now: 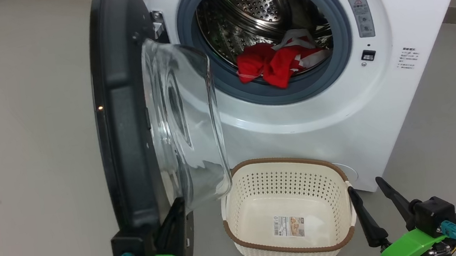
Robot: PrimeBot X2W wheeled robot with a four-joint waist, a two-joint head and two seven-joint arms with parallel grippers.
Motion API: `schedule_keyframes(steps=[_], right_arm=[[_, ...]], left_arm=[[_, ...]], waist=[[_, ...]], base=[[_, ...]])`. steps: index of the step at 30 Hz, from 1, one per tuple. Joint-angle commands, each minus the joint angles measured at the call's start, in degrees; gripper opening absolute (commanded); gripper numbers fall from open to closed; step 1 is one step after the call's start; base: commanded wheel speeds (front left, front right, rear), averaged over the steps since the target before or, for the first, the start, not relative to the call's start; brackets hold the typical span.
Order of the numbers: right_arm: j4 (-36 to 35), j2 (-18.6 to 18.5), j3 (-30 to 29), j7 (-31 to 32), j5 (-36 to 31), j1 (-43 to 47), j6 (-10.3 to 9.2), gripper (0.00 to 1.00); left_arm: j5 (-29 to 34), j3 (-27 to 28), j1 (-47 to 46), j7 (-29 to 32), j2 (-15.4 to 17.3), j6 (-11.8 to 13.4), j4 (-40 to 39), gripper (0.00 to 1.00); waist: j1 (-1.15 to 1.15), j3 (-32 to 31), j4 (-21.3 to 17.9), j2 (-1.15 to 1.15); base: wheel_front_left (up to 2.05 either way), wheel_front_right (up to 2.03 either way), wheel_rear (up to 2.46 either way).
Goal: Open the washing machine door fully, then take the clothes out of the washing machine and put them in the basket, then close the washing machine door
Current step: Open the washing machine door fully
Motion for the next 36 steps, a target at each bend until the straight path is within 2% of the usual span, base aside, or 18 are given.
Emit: schedule_keyframes(steps=[1, 12, 21, 31, 36], right_arm=[[-1.1, -0.03, 1.38, -0.37, 0.57, -1.12, 0.28, 1.0], [-1.05, -0.03, 1.68, -0.37, 0.42, -1.54, 0.28, 1.0], [-0.76, -0.03, 1.87, -0.37, 0.54, -2.7, 0.28, 1.0], [-0.26, -0.11, 3.19, -0.37, -0.27, -3.58, 0.28, 1.0], [-0.12, -0.72, 4.31, -0.37, -0.05, -3.97, 0.28, 1.0]], left_arm=[[-0.25, 3.15, -0.46, -0.51, 1.45, 0.95, -0.98, 0.0], [-0.76, 7.94, 0.0, -2.12, 4.56, 3.11, 0.71, 0.0], [-2.62, 12.2, -0.62, -4.6, 5.49, 4.52, 2.62, 0.0], [-3.16, 16.8, -1.87, -8.72, 8.16, 5.68, 8.86, 0.0], [-3.99, 18.64, -3.1, -10.49, 9.47, 5.26, 12.55, 0.0]], waist=[[0.0, 0.18, 0.62, 0.0], [0.0, 1.29, 2.32, 0.0], [0.0, 2.96, 2.71, 0.0], [0.0, 4.05, 2.77, 0.0], [0.0, 4.69, 2.54, 0.0]], base=[[0.0, 0.0, 0.0], [0.0, 0.0, 0.0], [0.0, 0.0, 0.0], [0.0, 0.0, 0.0], [0.0, 0.0, 0.0]])
